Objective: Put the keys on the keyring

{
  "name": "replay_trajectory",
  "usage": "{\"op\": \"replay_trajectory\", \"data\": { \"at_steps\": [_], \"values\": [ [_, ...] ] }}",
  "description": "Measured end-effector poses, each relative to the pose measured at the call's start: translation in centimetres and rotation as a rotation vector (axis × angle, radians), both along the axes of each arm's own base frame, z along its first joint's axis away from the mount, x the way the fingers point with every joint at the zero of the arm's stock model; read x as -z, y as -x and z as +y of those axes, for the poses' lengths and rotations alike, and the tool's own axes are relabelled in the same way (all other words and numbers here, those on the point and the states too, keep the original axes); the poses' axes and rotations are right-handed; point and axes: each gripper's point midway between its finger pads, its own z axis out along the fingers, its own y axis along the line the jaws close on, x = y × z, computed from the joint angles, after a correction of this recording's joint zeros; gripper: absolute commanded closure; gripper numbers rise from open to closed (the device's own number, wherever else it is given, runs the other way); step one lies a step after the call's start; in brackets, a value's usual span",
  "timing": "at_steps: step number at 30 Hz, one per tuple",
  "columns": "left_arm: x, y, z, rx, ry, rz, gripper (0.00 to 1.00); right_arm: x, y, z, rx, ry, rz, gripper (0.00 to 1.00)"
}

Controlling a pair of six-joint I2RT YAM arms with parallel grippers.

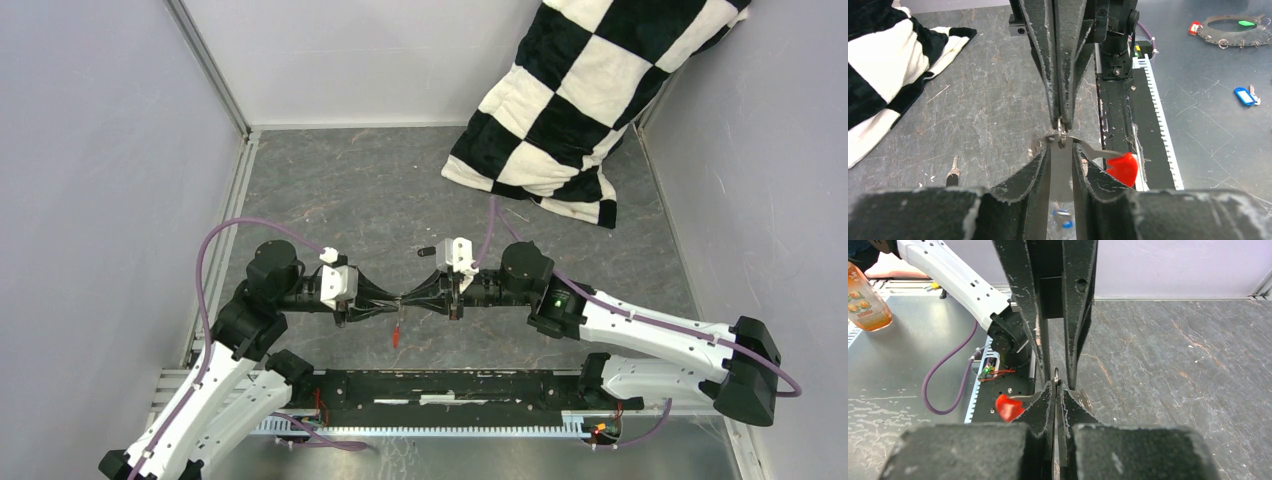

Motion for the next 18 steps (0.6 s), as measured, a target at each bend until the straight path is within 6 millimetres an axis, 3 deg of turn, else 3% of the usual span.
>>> {"op": "replay_trajectory", "data": {
  "at_steps": [6,11,16,18],
  "values": [
    [-0.11,-0.13,-0.14,-0.004,0.005,0.018,0.70,0.09,0.51,0.18,-0.020,0.001,0.000,0.99],
    [-0.25,-0.14,-0.19,-0.002,0.010,0.017,0.88,0.05,0.52,0.20,-0.019,-0.001,-0.003,0.99],
    [-0.41,0.02,-0.16,-0.003,0.016,0.025,0.94,-0.11,0.49,0.24,-0.019,-0.007,-0.012,0.99],
    [-0.43,0.06,-0.15,-0.003,0.016,0.029,0.98,-0.13,0.59,0.27,-0.022,-0.008,-0.017,0.95]
  ]
}}
